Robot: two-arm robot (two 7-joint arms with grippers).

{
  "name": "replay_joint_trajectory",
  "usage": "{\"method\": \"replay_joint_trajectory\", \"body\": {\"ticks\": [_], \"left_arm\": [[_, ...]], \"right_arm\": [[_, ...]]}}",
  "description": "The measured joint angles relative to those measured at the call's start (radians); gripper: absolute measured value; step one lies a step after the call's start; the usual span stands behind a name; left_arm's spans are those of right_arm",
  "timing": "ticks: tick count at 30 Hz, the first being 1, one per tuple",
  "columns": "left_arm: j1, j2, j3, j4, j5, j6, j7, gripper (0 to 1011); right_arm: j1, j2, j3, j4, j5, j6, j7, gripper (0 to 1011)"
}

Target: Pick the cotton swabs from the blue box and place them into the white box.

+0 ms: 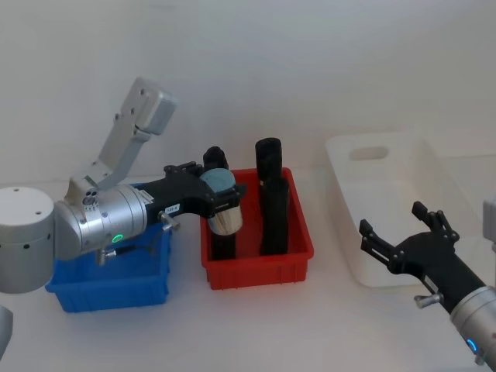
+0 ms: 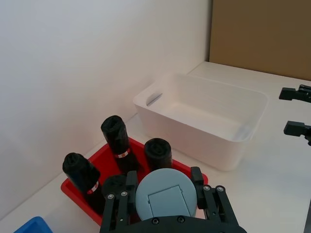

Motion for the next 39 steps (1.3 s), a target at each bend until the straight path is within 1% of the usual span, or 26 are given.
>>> {"method": "replay_joint_trajectory", "body": {"ticks": [11, 17, 22, 23, 26, 32, 33, 39], "left_arm": [[-0.014, -0.012, 0.015, -0.01, 0.008, 0.02, -0.044, 671], [-0.018, -0.016, 0.02, -0.012, 0.01, 0.026, -0.058, 671], [-0.02, -0.017, 0.022, -0.014, 0.011, 0.029, -0.064, 671], [-0.02, -0.017, 0.022, -0.014, 0.011, 0.029, -0.064, 671], [-0.021, -0.018, 0.023, -0.014, 0.012, 0.031, -0.067, 671], [-0.022, -0.019, 0.024, -0.015, 0.012, 0.033, -0.071, 671], [-0.022, -0.019, 0.024, -0.015, 0.012, 0.033, -0.071, 671], [-0.022, -0.019, 0.025, -0.016, 0.013, 0.034, -0.074, 671]], "right_arm": [[0.0, 0.0, 0.0, 0.0, 0.0, 0.0, 0.002, 1003], [-0.001, 0.002, -0.001, -0.001, -0.005, 0.001, 0.024, 1003], [0.001, 0.006, -0.006, -0.006, -0.013, 0.003, 0.073, 1003], [0.001, 0.006, -0.006, -0.006, -0.013, 0.003, 0.073, 1003], [0.005, 0.007, -0.011, -0.01, -0.021, 0.007, 0.115, 1003], [0.017, 0.004, -0.021, -0.012, -0.036, 0.016, 0.174, 1003], [0.022, 0.001, -0.026, -0.012, -0.044, 0.021, 0.197, 1003], [0.049, -0.016, -0.044, -0.006, -0.073, 0.036, 0.257, 1003]]}}
